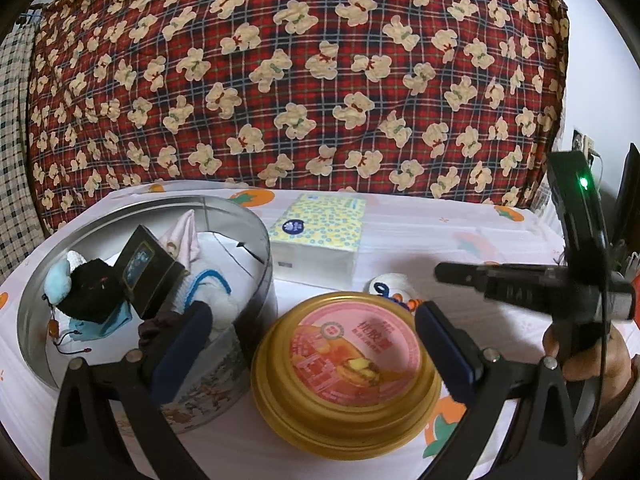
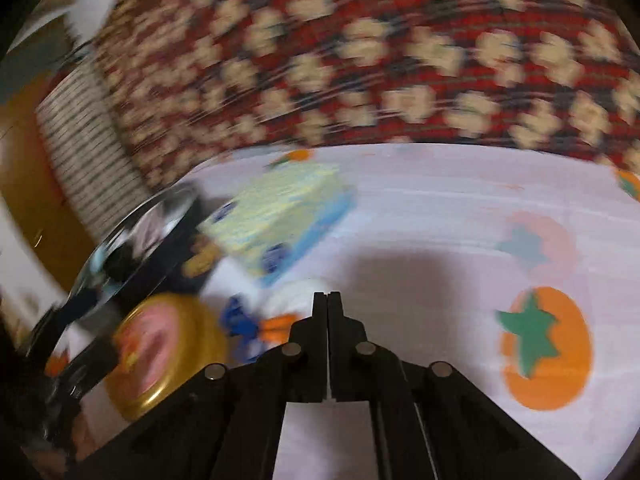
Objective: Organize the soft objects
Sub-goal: 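Grasp the blue-and-orange pipe-cleaner figure with the right gripper and lift it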
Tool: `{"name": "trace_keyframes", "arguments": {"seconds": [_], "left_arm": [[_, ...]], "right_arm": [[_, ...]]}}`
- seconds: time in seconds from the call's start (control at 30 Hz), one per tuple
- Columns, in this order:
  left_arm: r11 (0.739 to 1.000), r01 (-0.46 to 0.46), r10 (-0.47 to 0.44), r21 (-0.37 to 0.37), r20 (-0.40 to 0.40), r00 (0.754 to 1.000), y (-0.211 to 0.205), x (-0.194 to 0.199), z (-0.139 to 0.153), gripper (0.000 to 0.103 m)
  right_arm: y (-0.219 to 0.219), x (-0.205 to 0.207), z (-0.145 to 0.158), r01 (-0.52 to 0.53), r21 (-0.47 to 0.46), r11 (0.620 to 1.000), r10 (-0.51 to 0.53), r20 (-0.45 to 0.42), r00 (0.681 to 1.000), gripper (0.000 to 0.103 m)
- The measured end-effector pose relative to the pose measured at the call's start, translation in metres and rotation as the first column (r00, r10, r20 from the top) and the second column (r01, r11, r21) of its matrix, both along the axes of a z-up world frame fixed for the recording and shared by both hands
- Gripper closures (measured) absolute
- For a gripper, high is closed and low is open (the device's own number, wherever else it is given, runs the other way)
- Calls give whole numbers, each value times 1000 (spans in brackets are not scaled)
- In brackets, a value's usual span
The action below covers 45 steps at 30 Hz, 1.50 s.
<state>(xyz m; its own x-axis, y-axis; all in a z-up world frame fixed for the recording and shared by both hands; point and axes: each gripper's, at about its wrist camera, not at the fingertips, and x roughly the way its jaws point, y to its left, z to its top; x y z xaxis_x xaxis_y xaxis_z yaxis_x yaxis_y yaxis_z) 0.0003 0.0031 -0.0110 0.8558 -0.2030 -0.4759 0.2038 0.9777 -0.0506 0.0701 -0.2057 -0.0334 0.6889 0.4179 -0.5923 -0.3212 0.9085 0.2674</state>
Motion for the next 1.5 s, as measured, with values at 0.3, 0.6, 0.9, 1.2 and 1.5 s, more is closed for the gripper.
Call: {"name": "trace_keyframes", "arguments": {"seconds": [0.3, 0.6, 0.9, 1.2, 1.5], "left_arm": [[1000, -11, 11, 7, 1, 1000, -1, 4, 0, 1], [1000, -26, 26, -3, -4, 1000, 6, 7, 1, 1], [1000, -16, 17, 6, -17, 1000, 2, 11, 0, 1], [1000, -13, 14, 20, -39, 999, -2, 15, -2, 1], [1000, -17, 17, 12, -52, 999, -1, 17, -2, 1]], "right_arm": [[38, -13, -5, -197, -217, 956, 202, -1, 979, 102], [60, -9, -14, -277, -312, 909, 281, -36, 959, 100], [59, -5, -13, -255, -307, 917, 258, -29, 966, 86], [60, 4, -11, -214, -330, 919, 226, -3, 974, 71], [57, 8, -11, -213, -311, 926, 220, -11, 975, 71]]}}
